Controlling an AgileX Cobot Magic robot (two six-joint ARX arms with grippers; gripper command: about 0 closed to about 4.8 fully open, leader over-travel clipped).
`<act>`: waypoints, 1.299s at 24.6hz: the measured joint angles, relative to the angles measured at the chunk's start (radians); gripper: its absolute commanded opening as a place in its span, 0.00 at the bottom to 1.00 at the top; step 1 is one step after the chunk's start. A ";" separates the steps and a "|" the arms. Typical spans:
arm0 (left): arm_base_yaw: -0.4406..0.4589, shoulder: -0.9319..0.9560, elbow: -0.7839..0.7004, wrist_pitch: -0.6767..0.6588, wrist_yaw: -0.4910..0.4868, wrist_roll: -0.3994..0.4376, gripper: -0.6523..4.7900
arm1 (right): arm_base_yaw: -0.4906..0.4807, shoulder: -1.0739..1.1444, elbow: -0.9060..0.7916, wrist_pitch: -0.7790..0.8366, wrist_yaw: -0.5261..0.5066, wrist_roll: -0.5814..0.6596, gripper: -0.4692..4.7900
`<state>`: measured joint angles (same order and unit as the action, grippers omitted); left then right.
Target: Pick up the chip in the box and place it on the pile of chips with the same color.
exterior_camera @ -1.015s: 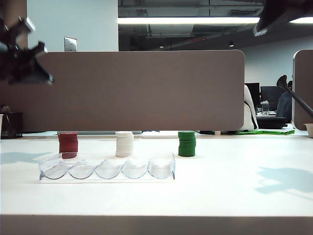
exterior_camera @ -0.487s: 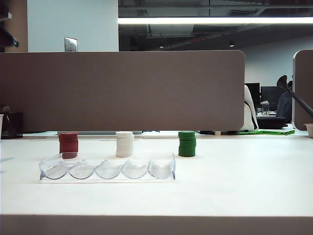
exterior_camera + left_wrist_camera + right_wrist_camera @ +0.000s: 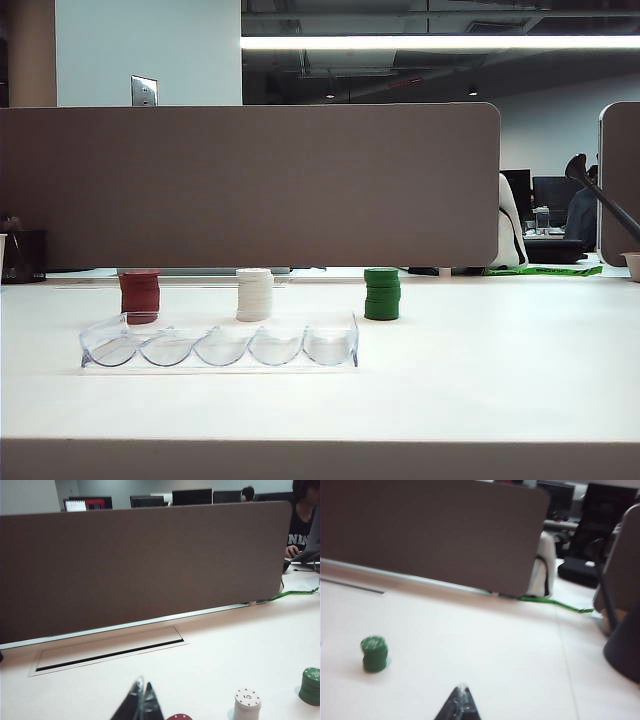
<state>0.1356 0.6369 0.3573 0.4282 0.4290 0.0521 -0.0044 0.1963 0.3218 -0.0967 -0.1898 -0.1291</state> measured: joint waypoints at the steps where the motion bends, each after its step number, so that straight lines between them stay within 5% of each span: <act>1: 0.000 -0.031 -0.008 -0.015 -0.006 0.000 0.11 | 0.001 -0.006 -0.010 -0.008 -0.006 0.000 0.08; 10: 0.000 -0.235 -0.015 -0.219 -0.075 0.047 0.11 | 0.004 -0.054 -0.079 0.011 -0.011 0.052 0.08; 14: 0.000 -0.316 -0.015 -0.317 -0.084 0.049 0.11 | 0.003 -0.117 -0.115 0.006 0.085 0.076 0.08; 21: -0.005 -0.328 -0.016 -0.404 -0.128 0.041 0.11 | 0.003 -0.201 -0.117 -0.016 0.112 0.080 0.08; 25: -0.106 -0.329 -0.016 -0.407 -0.197 0.042 0.11 | -0.002 -0.198 -0.119 -0.032 0.123 0.081 0.08; 27: -0.238 -0.329 -0.031 -0.404 -0.327 0.045 0.11 | -0.002 -0.199 -0.138 -0.021 0.115 0.090 0.08; 32: -0.403 -0.329 -0.085 -0.394 -0.512 0.045 0.11 | -0.002 -0.198 -0.178 0.014 0.114 0.110 0.08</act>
<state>-0.2672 0.3080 0.2718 0.0345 -0.0834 0.0975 -0.0059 -0.0021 0.1436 -0.0830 -0.0753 -0.0189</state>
